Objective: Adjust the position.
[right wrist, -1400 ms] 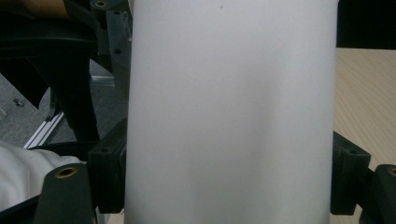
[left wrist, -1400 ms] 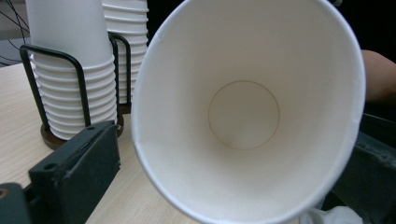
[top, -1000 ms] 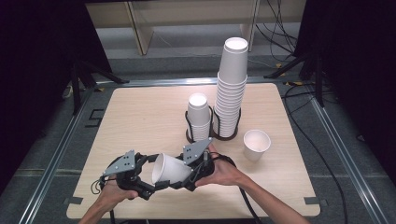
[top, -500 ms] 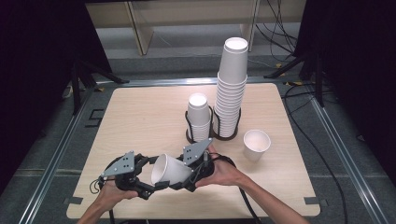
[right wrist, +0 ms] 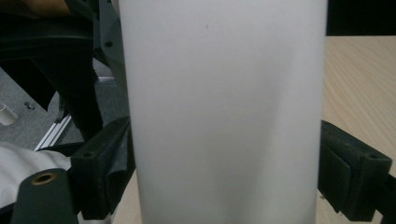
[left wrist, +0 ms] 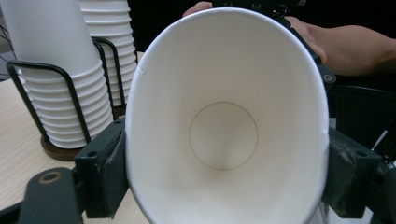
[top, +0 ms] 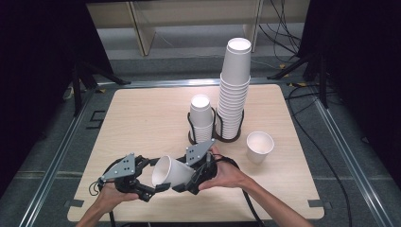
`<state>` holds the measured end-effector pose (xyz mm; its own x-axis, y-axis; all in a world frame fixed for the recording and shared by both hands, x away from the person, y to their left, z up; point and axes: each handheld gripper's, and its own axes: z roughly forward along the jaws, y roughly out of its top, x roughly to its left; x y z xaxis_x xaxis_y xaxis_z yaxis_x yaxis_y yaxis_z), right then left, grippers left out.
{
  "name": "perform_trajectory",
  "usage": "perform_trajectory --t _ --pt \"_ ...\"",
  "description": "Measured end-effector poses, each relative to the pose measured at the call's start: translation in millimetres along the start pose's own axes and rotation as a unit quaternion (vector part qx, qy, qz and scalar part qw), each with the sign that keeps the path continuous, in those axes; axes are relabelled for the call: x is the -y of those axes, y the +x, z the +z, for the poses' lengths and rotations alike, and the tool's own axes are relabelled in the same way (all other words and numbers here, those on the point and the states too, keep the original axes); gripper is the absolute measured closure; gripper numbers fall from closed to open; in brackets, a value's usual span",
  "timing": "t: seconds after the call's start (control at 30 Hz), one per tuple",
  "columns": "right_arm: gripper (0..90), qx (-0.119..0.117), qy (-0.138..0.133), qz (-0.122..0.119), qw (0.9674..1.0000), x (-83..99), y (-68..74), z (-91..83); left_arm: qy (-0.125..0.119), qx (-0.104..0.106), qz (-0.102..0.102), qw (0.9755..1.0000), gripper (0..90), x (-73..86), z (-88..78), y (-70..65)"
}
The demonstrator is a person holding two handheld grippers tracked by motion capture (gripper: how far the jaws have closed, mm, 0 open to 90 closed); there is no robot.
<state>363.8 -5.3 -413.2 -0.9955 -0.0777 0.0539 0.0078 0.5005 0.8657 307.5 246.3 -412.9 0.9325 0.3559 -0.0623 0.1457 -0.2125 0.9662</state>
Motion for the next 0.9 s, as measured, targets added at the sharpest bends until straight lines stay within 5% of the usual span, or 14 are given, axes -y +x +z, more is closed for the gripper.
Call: perform_trajectory --t 0.23,0.37,0.47,0.67,0.9 --pt "15.2 0.017 -0.001 0.005 0.9998 2.4 -1.9 -14.0 0.037 -0.016 0.016 0.9991 17.5 -5.2 -7.4 2.0" --pt "15.2 0.045 0.017 0.015 0.9987 3.9 0.7 -19.3 0.08 -0.029 0.034 0.9958 17.5 -7.9 -8.8 0.4" --pt "15.2 0.055 0.032 -0.008 0.9979 4.5 1.1 -16.9 0.098 -0.029 0.04 0.9939 17.5 -9.5 -7.0 -1.7" --pt "15.3 0.049 0.054 -0.024 0.9971 0.6 8.5 -6.6 0.118 -0.026 0.047 0.9916 17.4 -11.6 -1.9 -3.2" --pt "15.3 0.043 0.069 -0.039 0.9959 -2.6 9.7 6.7 0.156 -0.03 0.061 0.9855 17.3 -18.7 0.6 -7.5"
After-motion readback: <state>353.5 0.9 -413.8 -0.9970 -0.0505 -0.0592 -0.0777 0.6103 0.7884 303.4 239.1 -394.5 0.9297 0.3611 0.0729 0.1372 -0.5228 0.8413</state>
